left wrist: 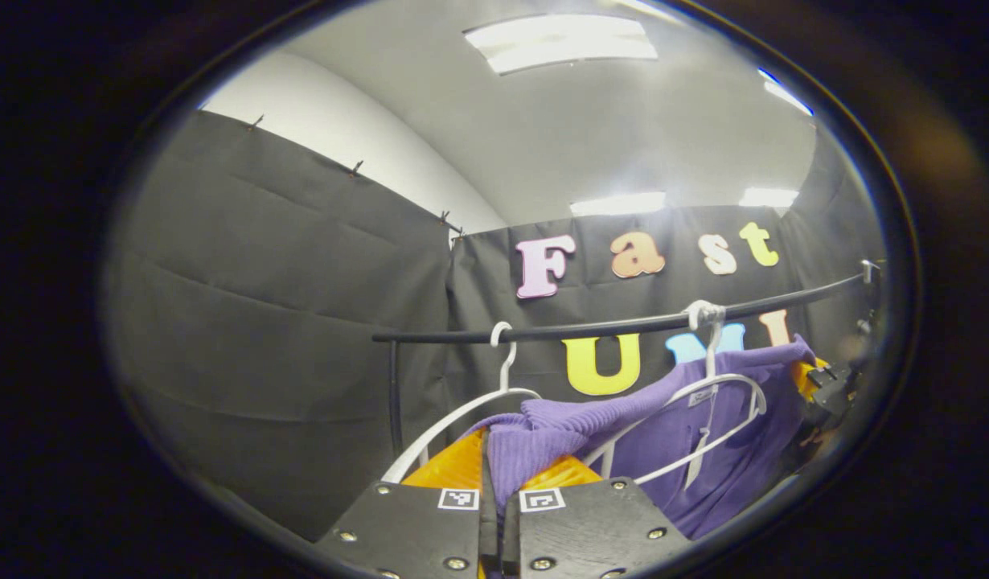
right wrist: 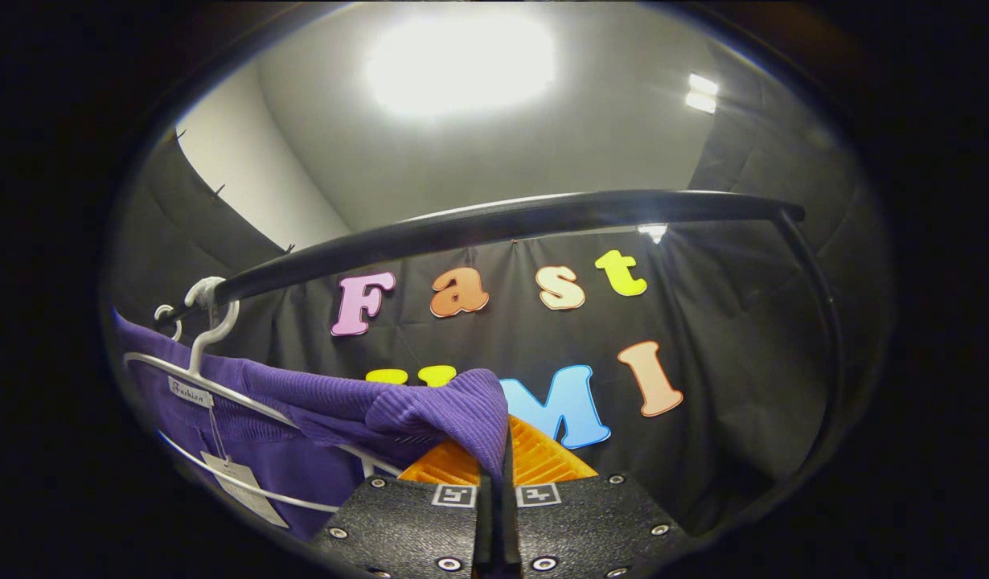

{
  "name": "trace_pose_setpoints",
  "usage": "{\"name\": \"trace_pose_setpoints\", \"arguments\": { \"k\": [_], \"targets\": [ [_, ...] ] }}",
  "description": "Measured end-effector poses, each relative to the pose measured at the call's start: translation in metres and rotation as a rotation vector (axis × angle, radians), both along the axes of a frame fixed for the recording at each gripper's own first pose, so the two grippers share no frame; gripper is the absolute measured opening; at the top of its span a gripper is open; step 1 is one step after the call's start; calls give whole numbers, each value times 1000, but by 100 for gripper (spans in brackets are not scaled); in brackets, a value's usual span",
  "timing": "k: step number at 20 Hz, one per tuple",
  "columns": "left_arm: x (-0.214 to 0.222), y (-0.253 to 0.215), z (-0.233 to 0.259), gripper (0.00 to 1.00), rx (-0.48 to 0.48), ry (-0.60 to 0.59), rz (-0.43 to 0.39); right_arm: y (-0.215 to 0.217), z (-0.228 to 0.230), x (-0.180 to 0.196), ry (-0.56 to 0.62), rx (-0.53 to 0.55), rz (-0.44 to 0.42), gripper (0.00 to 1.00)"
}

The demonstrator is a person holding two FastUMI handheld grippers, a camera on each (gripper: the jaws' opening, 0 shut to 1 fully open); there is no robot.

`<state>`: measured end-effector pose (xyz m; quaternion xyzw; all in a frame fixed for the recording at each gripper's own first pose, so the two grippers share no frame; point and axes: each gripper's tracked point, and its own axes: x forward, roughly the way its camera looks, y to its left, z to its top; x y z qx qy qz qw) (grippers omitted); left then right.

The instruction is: Grasp the clothes on the hanger with both hands and then place them into the laundry hamper below.

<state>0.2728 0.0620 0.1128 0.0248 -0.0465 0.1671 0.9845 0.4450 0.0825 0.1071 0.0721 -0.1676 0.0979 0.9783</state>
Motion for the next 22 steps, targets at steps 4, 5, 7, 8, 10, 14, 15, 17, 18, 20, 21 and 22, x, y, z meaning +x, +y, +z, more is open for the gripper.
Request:
{"name": "trace_pose_setpoints", "arguments": {
  "k": [4,5,7,8,10,14,15,17,18,20,21,22],
  "targets": [
    [26,21,-19,3,21,31,-36,2,-6,3,16,-10,2,4],
    [33,22,-23,3,18,40,-46,2,-7,6,16,-14,-5,3],
    [46,22,-28,8,-15,42,-71,1,-12,15,21,-29,-21,4],
    [53,24,-30,8,-30,40,-80,1,-16,19,27,-34,-25,4],
    [62,26,-33,4,-45,34,-106,4,-23,25,44,-47,-34,4],
    [71,27,-47,3,-64,45,-152,11,-46,27,104,-74,-37,4],
    [72,26,-52,8,-67,57,-156,14,-55,29,125,-84,-30,4],
    [76,23,-57,3,-69,62,-169,20,-67,38,151,-108,-17,2],
    [78,23,-58,3,-69,64,-172,22,-70,39,154,-120,-12,4],
    [81,21,-60,3,-66,73,-182,25,-73,39,173,-113,3,4],
    [79,22,-58,0,-65,69,-182,24,-71,40,177,-87,8,4],
    [78,24,-52,3,-64,57,-177,21,-67,43,176,-55,6,4]
  ]
}}
